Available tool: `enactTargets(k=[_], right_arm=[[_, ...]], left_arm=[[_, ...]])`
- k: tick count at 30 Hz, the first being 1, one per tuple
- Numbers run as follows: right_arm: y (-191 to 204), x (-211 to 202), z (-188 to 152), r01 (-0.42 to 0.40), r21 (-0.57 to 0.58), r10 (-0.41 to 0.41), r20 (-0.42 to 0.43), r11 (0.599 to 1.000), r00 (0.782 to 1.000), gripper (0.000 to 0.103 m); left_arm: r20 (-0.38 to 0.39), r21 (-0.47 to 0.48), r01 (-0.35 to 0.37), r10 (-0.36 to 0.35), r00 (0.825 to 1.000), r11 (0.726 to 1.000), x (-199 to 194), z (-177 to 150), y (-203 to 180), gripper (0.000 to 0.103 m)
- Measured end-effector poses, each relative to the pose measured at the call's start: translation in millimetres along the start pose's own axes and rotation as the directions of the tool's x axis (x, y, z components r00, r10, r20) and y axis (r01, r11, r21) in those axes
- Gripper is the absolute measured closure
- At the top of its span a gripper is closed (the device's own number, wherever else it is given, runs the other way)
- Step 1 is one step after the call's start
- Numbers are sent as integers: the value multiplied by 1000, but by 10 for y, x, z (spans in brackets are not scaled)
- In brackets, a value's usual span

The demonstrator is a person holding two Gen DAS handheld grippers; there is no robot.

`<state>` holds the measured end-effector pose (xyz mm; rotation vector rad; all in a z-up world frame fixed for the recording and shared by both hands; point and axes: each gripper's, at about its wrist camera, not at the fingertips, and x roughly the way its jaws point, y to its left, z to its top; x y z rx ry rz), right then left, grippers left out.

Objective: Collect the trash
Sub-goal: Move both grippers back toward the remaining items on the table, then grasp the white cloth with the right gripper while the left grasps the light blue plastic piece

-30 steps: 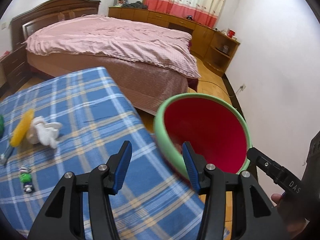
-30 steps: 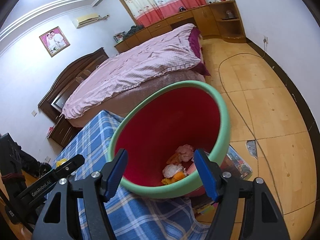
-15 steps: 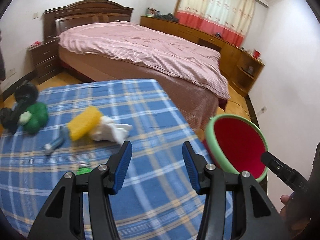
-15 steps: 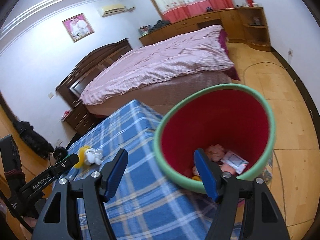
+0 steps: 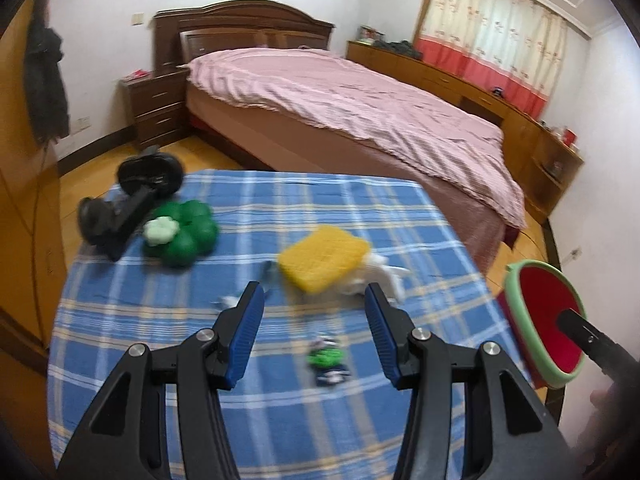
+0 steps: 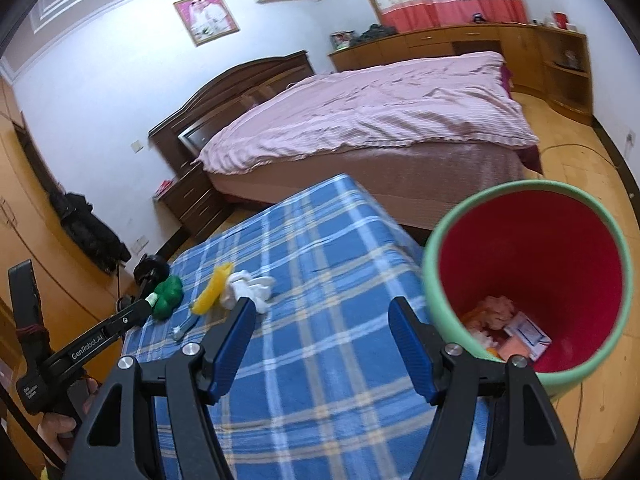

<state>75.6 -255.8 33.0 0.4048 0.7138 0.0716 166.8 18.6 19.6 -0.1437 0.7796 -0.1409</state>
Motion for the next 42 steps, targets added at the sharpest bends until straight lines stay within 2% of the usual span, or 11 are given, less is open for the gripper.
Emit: enactTargets(k=[6, 13, 21, 25, 28, 36, 37, 39, 40, 42], right_arm=[[333, 330, 8, -28, -63, 24, -54, 998, 998, 32], [550, 709, 2, -34, -117, 22, -108, 993, 994, 32], [671, 1212, -11, -47, -157, 16, -190, 987, 982, 32], [723, 1444, -13, -58, -178, 17, -221, 982, 975, 31], [768, 1601, -13, -67, -207, 16, -241, 976, 970, 26], [800, 1896, -26, -65, -220, 3, -273, 973, 962, 26], [801, 1906, -26, -65, -219, 4, -267, 974, 964, 27], [817, 1917, -27, -67, -224, 5, -269, 972, 963, 36], [825, 1919, -25, -72, -224, 10, -268, 972, 963, 38], [841, 1926, -30, -82, -221, 19, -271, 972, 962, 53]], left_arm=[[-22, -52, -37, 35, 999, 998, 98, -20, 312, 51], [-65, -55, -81, 77, 995, 995, 332, -65, 523, 51], [-122, -54, -87, 80, 989, 995, 680, -103, 648, 51], [-126, -47, -65, 59, 990, 997, 811, -114, 666, 51], [-128, -29, -60, 56, 990, 998, 900, -111, 664, 51], [-148, 0, -57, 57, 987, 998, 1044, -128, 628, 51], [-145, 12, -57, 58, 988, 998, 1045, -134, 608, 51], [-141, 29, -66, 69, 988, 997, 1044, -144, 592, 51], [-138, 39, -69, 74, 988, 997, 1047, -149, 578, 54], [-133, 56, -75, 82, 988, 996, 1043, -158, 559, 66]])
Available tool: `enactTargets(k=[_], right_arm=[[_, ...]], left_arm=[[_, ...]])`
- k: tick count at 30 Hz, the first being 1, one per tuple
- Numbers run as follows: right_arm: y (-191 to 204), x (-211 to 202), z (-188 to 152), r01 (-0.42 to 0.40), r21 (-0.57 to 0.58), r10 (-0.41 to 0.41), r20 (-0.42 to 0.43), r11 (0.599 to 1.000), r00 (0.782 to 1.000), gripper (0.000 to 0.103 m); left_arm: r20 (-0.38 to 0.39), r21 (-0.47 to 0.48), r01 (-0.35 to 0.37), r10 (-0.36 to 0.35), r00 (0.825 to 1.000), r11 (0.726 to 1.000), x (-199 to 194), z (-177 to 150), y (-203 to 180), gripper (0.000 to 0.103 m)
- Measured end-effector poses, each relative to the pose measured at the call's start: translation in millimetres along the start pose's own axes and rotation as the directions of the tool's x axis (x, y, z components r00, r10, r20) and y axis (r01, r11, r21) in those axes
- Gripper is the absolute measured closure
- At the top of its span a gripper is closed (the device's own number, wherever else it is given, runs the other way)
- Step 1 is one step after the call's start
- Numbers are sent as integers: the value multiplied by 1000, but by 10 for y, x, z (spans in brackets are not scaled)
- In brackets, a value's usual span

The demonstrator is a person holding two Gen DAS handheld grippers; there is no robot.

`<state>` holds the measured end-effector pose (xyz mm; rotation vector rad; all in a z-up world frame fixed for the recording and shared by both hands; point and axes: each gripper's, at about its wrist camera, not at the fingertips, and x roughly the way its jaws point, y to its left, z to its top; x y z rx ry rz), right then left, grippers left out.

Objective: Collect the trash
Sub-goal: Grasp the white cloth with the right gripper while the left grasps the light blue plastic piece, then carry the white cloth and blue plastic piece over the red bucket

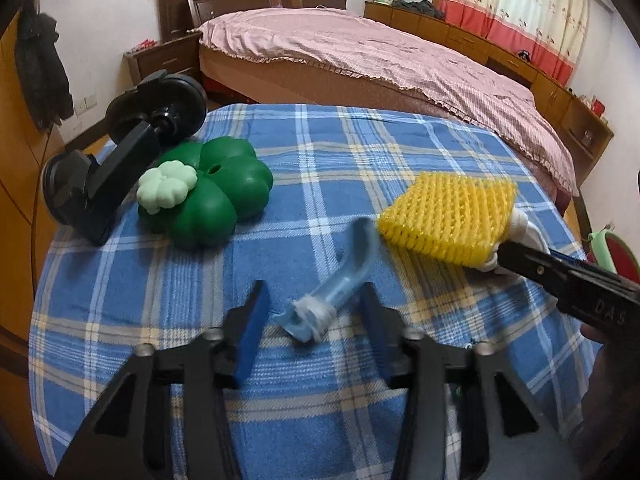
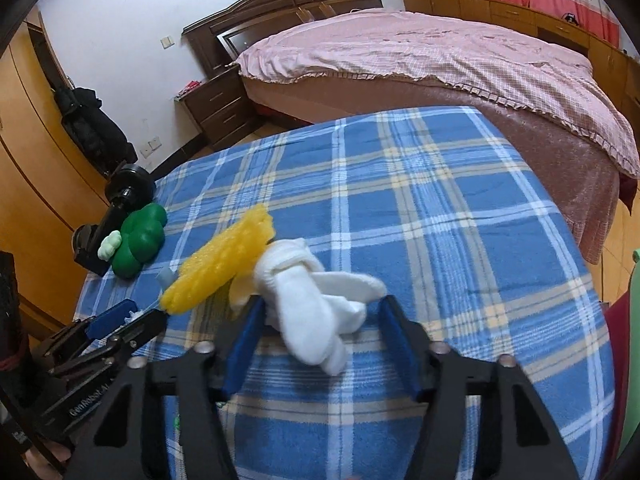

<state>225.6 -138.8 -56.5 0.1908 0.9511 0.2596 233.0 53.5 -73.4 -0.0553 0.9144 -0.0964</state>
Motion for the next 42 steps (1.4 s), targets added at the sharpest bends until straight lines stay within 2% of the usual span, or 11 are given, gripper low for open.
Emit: enactTargets(k=[1, 3, 6, 9, 22, 24, 42], right_arm=[[13, 4, -4, -10, -2, 10, -3, 1000, 1000, 56], [46, 4, -15, -27, -9, 27, -8, 1000, 1000, 70], [90, -37, -39, -27, -24, 27, 4, 999, 1000, 82], [98, -96, -78, -28, -28, 29, 15, 999, 999, 87], [-39, -684, -302, -32, 14, 30, 94, 999, 995, 89], [-64, -771, -335, -29, 24, 27, 102, 999, 994, 89], [-414, -1479, -703, -46, 129, 22, 186, 991, 982, 88]], left_arm=[[1, 5, 1, -1, 1000, 1000, -6, -5, -8, 69], [1, 2, 11, -11, 1000, 1000, -11, -12, 0, 72], [-2, -17, 32, -32, 999, 999, -41, -38, 15, 73], [-2, -39, 51, -51, 999, 998, -94, -71, 25, 74], [67, -86, 143, -138, 988, 986, -546, -187, -109, 78], [81, -82, 161, -155, 985, 983, -624, -206, -145, 83], [125, -24, 259, -255, 959, 965, -1133, -362, -623, 83]])
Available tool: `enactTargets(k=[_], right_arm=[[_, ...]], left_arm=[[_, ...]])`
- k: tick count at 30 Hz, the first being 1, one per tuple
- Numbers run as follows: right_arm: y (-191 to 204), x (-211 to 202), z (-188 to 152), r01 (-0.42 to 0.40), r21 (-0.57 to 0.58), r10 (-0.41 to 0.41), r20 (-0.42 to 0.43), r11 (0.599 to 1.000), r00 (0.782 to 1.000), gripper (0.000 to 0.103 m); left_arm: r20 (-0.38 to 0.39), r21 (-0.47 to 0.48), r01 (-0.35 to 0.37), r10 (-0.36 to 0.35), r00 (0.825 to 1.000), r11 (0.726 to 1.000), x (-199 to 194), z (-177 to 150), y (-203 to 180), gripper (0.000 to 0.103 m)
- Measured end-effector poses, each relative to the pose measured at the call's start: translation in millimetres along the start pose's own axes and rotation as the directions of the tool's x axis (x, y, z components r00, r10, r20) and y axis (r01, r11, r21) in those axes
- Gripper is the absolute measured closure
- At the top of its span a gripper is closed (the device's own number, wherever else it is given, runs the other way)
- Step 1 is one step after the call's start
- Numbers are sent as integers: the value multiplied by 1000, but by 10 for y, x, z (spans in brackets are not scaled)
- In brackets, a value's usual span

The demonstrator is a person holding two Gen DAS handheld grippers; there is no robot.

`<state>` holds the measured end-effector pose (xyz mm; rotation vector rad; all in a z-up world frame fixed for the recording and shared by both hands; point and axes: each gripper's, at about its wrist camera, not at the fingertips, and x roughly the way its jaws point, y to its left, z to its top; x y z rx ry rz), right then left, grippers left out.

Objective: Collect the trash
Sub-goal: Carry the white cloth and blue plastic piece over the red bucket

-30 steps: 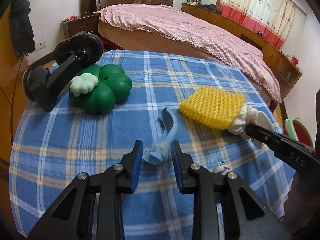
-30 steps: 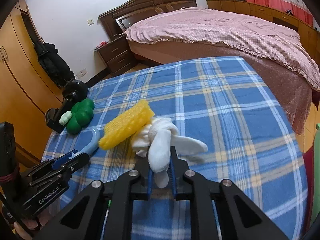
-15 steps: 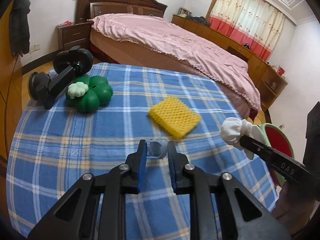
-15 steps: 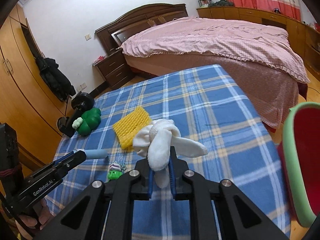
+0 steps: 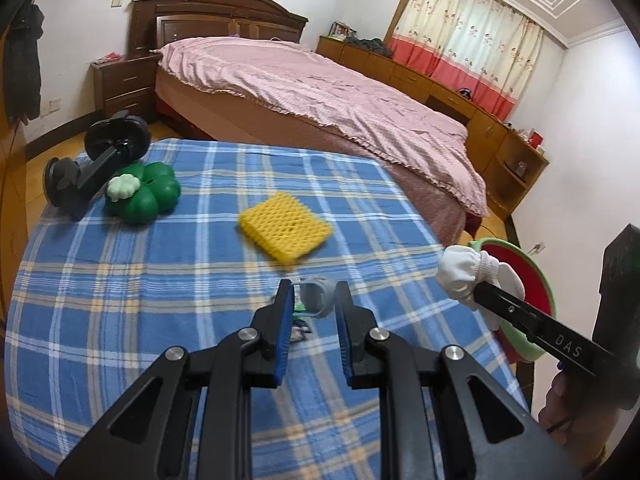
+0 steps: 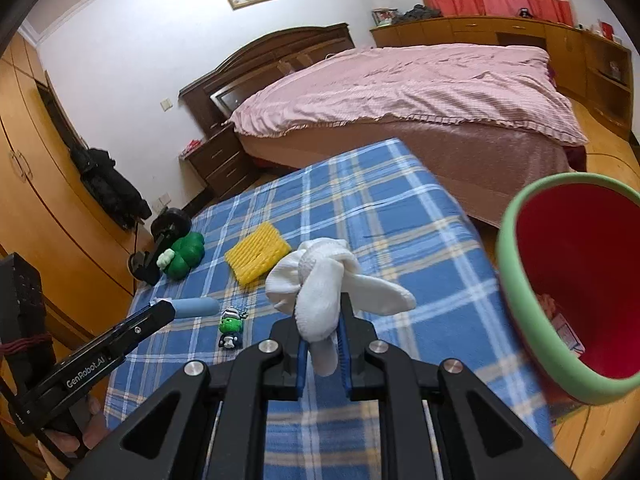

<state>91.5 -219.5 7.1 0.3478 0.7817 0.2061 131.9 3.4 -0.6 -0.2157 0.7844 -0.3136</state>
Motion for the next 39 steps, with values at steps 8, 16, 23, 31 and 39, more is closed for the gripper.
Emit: enactTargets(k=[8, 16, 23, 31, 39], right_arm=[[-315, -378, -80, 47, 64, -50, 59, 997, 997, 88], [-706, -694, -135, 120, 146, -135, 101, 982, 986, 88], [-1013, -900, -189, 168, 217, -198, 124, 961, 972, 88], [-1428, -1062, -241, 204, 309, -257, 140, 929, 956, 88], [-1770, -1102, -298, 245, 372, -309, 124, 896, 943, 88]], left_arm=[[21, 49, 54, -55, 998, 997, -103, -4, -336, 83], [13, 102, 133, -135, 991, 986, -54, 49, -752, 83], [-15, 167, 192, -192, 981, 967, 62, 76, -1154, 83], [-49, 223, 249, -245, 968, 942, 231, 121, -1587, 83], [-96, 280, 312, -297, 950, 908, 487, 89, -2055, 83]])
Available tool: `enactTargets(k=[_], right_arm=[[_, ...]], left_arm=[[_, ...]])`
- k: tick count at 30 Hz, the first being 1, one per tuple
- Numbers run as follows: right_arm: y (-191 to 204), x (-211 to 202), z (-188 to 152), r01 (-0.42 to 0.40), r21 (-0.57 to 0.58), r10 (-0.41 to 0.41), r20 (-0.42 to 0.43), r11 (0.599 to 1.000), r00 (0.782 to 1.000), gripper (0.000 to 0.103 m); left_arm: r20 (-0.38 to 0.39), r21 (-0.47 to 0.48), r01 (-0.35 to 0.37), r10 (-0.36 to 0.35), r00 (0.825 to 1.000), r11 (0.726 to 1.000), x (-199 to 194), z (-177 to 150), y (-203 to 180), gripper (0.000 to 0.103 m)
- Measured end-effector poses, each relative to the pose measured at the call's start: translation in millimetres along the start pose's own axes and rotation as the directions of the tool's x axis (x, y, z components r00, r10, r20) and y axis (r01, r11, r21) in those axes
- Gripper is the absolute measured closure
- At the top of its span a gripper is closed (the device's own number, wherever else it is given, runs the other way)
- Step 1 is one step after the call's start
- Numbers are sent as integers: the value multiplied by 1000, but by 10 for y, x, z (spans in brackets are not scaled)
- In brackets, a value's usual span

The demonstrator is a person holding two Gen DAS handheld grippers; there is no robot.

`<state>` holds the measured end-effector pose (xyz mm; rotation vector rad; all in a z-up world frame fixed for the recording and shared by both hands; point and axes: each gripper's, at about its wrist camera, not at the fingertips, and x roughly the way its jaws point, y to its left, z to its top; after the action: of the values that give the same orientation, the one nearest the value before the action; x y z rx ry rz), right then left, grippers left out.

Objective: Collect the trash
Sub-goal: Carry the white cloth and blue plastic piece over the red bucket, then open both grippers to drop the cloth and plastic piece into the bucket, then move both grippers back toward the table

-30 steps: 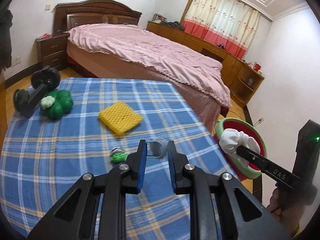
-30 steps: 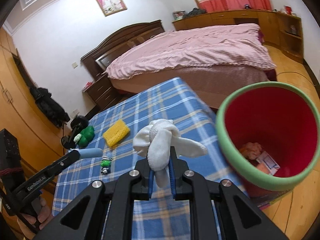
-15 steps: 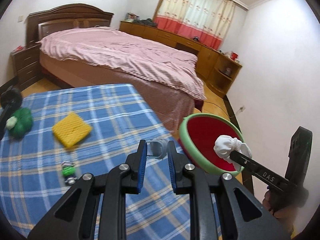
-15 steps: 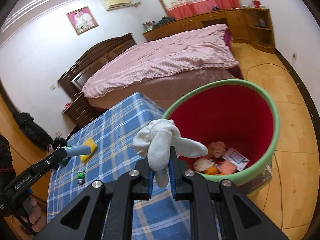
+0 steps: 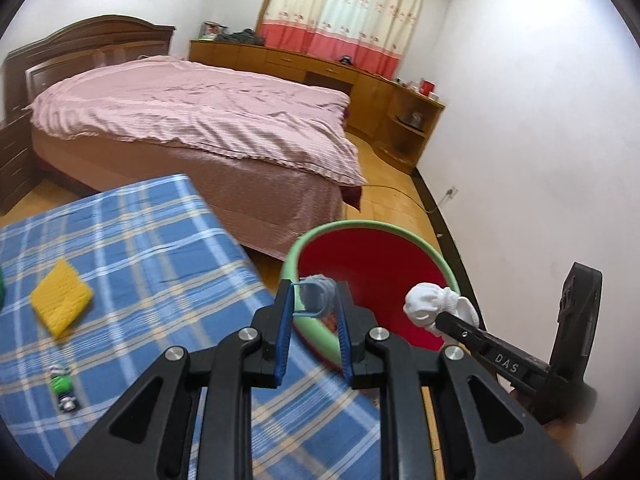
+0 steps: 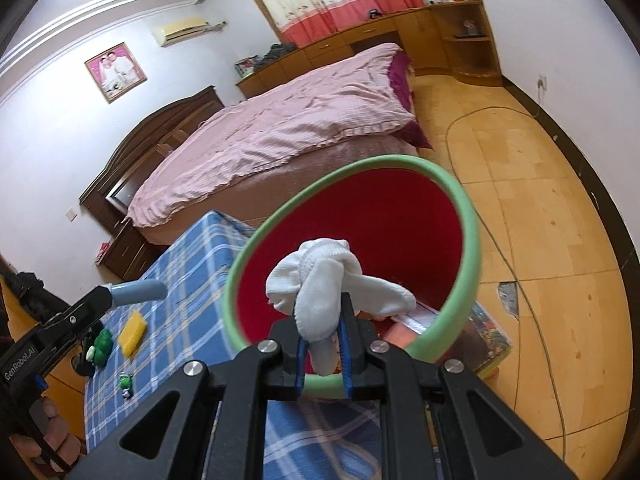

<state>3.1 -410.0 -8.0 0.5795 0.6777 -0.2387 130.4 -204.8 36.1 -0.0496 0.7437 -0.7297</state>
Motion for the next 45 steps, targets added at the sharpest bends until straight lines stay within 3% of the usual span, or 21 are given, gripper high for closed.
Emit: enactTargets(k=[10, 22, 30, 34, 45], right_arm=[[-292, 22, 54, 39, 49, -40, 12, 998, 999, 87], [-451, 148, 27, 41, 104, -40, -10, 994, 999, 82], [-432, 134, 26, 14, 108, -14, 0, 994, 1000, 62], [-395, 108, 17, 6, 100, -6, 4, 995, 1000, 57], [-213, -31, -9, -23, 76, 21, 23, 997, 1000, 41]], left_arm=[[-63, 30, 41, -39, 997, 999, 543, -39, -223, 83], [-109, 39, 43, -38, 993, 998, 740, -105, -266, 83], [-121, 13, 25, -24, 992, 1000, 729, -116, -183, 73], [-121, -5, 2, -3, 993, 1000, 657, -131, -116, 69], [-93, -69, -128, 121, 988, 989, 249, -207, 251, 67]])
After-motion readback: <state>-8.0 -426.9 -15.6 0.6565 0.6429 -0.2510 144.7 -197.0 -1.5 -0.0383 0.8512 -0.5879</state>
